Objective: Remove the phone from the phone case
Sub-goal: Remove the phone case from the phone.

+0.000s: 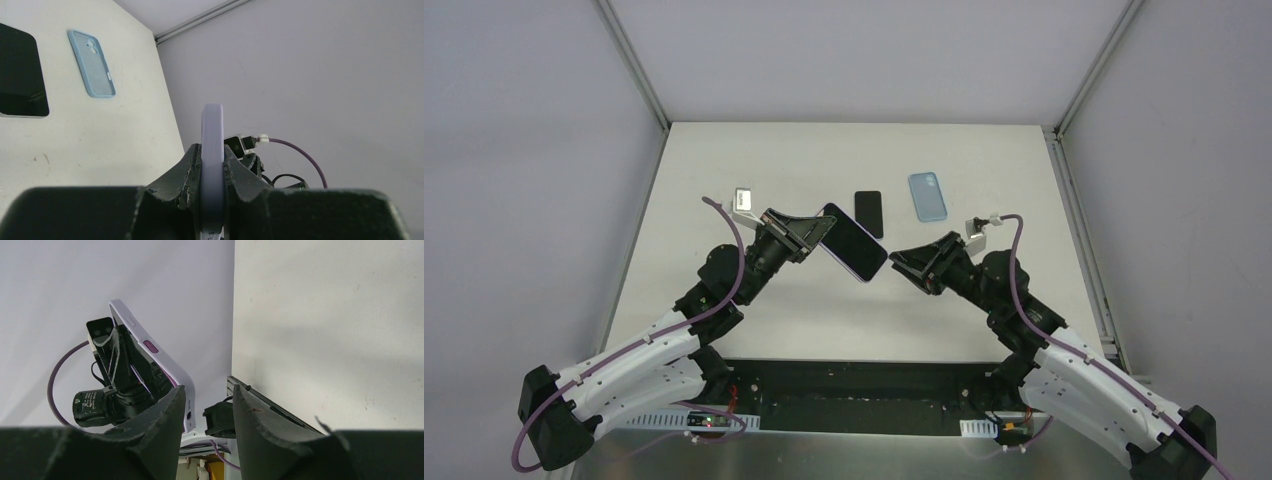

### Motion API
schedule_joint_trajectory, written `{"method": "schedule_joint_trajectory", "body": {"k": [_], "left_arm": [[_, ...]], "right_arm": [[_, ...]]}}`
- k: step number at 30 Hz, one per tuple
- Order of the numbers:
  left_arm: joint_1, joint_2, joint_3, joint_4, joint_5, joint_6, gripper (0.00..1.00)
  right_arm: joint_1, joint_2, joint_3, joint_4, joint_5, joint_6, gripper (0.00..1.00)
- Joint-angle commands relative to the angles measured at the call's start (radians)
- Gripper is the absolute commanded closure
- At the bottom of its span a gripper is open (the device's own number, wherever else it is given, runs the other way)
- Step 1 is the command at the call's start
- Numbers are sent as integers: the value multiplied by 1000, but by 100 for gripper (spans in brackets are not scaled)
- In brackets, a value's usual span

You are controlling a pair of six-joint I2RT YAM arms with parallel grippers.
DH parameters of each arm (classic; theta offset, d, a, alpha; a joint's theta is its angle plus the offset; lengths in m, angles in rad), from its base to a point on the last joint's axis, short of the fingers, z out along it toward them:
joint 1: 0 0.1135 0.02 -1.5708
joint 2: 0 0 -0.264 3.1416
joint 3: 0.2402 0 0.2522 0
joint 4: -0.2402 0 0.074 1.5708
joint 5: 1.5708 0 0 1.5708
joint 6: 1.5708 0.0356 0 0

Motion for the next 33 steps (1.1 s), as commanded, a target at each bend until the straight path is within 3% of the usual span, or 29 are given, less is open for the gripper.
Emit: {"method": "schedule_joint_trajectory", "body": {"k": [1,33], "left_arm": [[-7,-11,55,124,20,-23,100],[-7,12,87,132,54,-51,100]], "right_arm": [[-4,5,11,59,-25,9,58],[-4,100,4,102,-48,22,60]]}}
